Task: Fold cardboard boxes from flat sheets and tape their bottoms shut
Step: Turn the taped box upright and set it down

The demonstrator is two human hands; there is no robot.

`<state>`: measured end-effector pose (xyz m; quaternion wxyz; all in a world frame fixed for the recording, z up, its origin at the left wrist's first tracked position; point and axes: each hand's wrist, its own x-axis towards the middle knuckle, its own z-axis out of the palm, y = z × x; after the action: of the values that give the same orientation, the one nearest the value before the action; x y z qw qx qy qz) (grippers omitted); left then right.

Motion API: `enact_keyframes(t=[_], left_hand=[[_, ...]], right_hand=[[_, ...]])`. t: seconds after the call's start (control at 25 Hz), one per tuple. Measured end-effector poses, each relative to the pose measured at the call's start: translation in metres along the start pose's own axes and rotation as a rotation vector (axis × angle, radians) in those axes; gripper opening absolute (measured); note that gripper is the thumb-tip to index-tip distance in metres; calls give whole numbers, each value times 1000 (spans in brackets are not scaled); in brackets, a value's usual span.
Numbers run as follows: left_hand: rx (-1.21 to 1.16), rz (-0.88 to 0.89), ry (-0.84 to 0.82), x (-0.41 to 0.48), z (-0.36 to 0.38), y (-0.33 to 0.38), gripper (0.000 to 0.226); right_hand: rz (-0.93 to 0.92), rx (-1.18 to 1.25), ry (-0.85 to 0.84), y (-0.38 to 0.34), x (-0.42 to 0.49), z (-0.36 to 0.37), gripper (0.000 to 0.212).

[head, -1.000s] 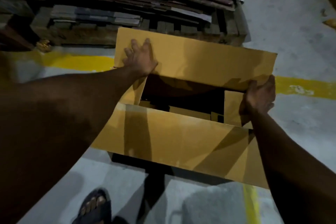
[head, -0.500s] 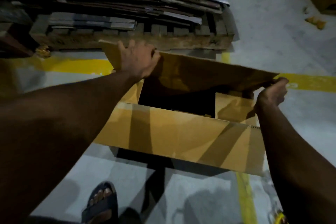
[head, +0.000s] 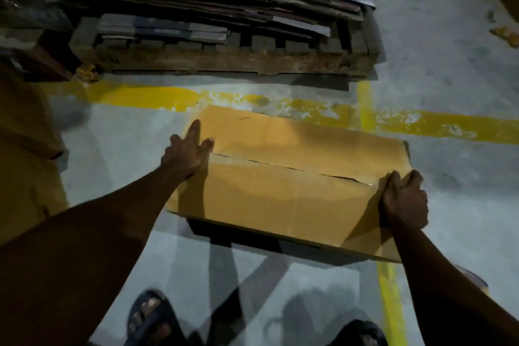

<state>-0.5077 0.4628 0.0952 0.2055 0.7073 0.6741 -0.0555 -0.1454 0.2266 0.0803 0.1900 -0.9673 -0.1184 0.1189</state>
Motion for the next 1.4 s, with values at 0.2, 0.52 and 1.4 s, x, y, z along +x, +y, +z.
enact_keyframes(t=[0.2, 0.52, 1.4], left_hand=[[-40, -112, 85, -7, -13, -21, 71], [-166, -332, 110, -88, -185, -80, 69], [-452, -1440, 380, -419, -391, -424, 70]], right_hand=[[-51, -67, 95, -73, 11, 19, 53], [-241, -136, 119, -260, -65, -84, 57], [-1308, -271, -562, -563, -610, -70, 58]])
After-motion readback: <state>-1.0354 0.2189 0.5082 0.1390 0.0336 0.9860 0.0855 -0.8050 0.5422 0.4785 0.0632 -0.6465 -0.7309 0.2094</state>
